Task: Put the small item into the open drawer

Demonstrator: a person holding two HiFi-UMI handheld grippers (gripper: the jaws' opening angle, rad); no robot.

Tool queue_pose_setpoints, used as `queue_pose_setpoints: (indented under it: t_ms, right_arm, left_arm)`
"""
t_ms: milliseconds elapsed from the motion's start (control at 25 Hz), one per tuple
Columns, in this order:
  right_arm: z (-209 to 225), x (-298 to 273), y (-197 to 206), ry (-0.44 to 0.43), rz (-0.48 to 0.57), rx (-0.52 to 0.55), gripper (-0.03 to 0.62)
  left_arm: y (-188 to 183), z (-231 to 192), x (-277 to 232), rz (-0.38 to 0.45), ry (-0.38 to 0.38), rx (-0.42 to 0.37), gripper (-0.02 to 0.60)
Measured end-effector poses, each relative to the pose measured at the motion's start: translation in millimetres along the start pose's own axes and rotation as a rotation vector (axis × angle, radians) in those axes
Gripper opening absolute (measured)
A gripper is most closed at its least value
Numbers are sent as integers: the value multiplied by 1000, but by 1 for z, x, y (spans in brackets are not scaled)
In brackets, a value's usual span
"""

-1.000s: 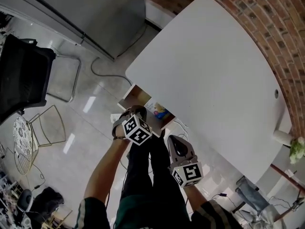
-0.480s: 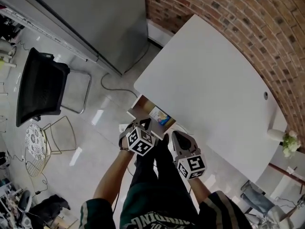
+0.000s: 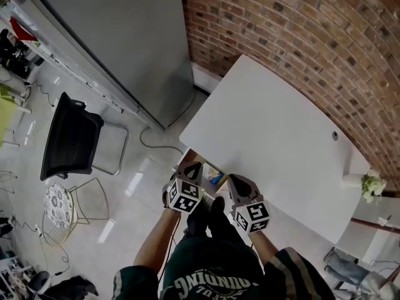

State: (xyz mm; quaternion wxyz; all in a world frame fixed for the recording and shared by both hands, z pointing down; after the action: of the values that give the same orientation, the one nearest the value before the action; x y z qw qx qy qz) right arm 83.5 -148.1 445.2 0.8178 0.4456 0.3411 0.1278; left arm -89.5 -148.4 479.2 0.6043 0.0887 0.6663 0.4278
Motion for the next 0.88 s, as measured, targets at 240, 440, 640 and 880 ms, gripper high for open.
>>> queue_pose_setpoints:
  t_ms: [240,440,640,880]
  right_arm:
    - [1,8,-35,10,54,41,25]
    - [-3,12,-63,27,112,79,25]
    - [-6,16,-80,39,148,98,25]
    - [-11,20,-86,48,167,107,25]
  left_arm:
    - [-36,-13,31,106,-49,35,15]
    - [-54,-27,53,189,-89,62,15]
    - [-64,-30,66,239,-101,78,15]
    - [-68,-28,72,273,-88,60,15]
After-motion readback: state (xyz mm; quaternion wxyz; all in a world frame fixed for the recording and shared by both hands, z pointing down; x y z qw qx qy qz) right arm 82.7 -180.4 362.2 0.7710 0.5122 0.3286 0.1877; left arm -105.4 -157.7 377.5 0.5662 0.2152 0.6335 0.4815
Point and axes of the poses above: the fingertips, and each gripper's own axes: x backward along the fingers, z to its right, y out of its underside, the point moved 7 cm from there along x, backward along the fingers, and after that the axes turned 6 degrees about -x, right-handed, at the moved point
